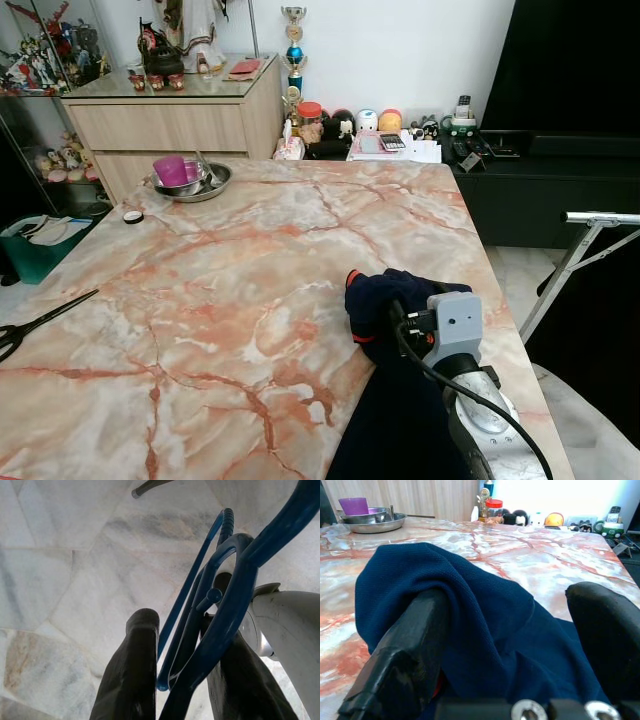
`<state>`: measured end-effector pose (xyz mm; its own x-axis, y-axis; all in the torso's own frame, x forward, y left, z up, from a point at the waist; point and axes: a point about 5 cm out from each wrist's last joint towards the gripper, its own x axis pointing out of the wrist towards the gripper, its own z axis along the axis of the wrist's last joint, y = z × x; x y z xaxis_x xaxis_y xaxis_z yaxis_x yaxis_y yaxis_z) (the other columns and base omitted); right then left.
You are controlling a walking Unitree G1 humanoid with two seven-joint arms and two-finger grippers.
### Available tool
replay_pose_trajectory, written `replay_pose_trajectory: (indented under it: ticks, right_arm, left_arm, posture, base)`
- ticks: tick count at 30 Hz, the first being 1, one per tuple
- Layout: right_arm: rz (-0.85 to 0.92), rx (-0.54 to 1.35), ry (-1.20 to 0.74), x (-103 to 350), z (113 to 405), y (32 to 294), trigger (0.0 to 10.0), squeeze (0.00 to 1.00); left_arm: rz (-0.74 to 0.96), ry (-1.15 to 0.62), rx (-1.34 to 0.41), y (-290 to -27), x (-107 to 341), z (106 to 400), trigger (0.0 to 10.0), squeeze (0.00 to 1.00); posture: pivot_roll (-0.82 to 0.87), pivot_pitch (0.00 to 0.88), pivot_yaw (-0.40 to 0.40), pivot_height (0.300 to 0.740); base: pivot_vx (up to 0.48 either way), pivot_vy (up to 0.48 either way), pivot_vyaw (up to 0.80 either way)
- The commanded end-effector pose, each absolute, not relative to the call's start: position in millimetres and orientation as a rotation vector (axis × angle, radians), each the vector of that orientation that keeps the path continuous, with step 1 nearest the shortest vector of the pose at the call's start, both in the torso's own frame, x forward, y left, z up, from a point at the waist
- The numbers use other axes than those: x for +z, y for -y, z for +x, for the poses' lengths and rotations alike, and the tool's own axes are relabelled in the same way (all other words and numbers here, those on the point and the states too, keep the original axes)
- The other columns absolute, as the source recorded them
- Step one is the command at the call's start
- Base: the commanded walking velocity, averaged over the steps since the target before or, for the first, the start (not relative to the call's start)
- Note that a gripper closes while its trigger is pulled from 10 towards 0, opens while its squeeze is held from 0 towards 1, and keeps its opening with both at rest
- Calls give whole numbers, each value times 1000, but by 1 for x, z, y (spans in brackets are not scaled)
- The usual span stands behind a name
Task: Hang hanger
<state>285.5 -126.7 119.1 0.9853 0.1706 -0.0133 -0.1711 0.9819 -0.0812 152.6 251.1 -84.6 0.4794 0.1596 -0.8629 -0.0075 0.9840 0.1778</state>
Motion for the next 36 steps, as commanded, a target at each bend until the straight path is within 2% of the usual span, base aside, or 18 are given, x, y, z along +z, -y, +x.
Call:
replay_pose_trajectory:
  ticks: [1,9,36]
  right_arm:
    - [-88,174,-6,120,288,125,10000,0]
    - [-89,170,-8,119,288,126,10000,0]
    - [-93,162,-1,120,289,127,10000,0]
  left_arm:
    - [155,-1078,106,-251,-85,152,10000,0]
    - [146,-1081,94,-239,-88,154,10000,0]
    - [146,-1083,95,-242,-88,152,10000,0]
  posture:
    - [21,0,32,740]
    - [23,0,31,740]
    - [21,0,30,740]
  base:
    - [0,0,0]
    - [-94,0,0]
    - [-260,0,0]
